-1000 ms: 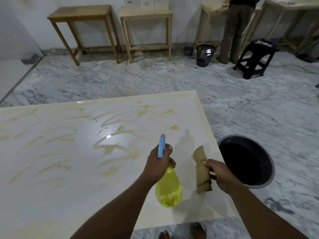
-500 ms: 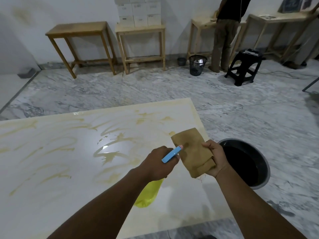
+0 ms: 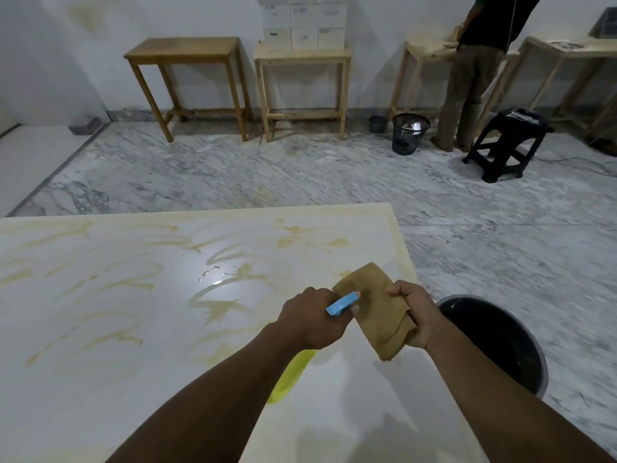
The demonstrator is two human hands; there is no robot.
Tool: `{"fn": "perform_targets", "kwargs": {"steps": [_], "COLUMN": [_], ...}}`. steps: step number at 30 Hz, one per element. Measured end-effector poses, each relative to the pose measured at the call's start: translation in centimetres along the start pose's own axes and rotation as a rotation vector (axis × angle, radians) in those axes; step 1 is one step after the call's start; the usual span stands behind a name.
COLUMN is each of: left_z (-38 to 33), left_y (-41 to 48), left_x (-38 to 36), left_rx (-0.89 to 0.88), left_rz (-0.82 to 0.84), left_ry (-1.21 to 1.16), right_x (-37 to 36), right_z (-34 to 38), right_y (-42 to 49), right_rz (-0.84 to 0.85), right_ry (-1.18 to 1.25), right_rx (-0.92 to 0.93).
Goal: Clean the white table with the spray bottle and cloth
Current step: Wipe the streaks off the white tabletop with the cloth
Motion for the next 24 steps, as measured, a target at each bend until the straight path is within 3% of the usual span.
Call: {"fn": "perform_targets", "kwargs": {"steps": [5,8,12,16,18,22,24], "left_z": [2.2,3.7,4.7,5.3,5.5,5.8,6.1], "left_y": [3.5,5.4,7.9,10.2,11.5,13.6,14.4], "left_x": [2.2,3.6,4.8,5.6,5.7,5.2,4.8], "left_rx": [0.063,0.118,0.163,0.208,0.224,0.229,0.232], "left_rz": [-0.067,-0.142,-0.177,-0.201,-0.199,-0.182,-0.177], "left_ry": [-0.155,-0.222,-0.226,-0.238,-0.245,-0.221,-0.218], "right_x": [1.7,1.6,0.3,-2.0,-2.2,0.4,1.3], "right_z": [3.3,8.3,16.3,21.5,21.8,16.8,14.5], "right_y": [4.7,7.7,13.9,19.3,22.1,28.0,29.6], "right_rz": [-0.114,-0.180,-0.276,-0.259,-0.231,-0.091,-0.074], "right_ry": [-0.381,-0.553,-0.718,-1.078,-1.255,-1.547,-1.692], "right_rx": [-0.121,-0.082,0.111,0.400,0.453,0.325,0.394]}}
Point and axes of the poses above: each hand's wrist, its own y-axis towards the middle knuckle, its own x-axis out of the back of the hand, z = x × y, the point moved 6 cm from there along y, towards the middle knuckle, and after that the axes turned 3 degrees about z, right-handed, at the moved point
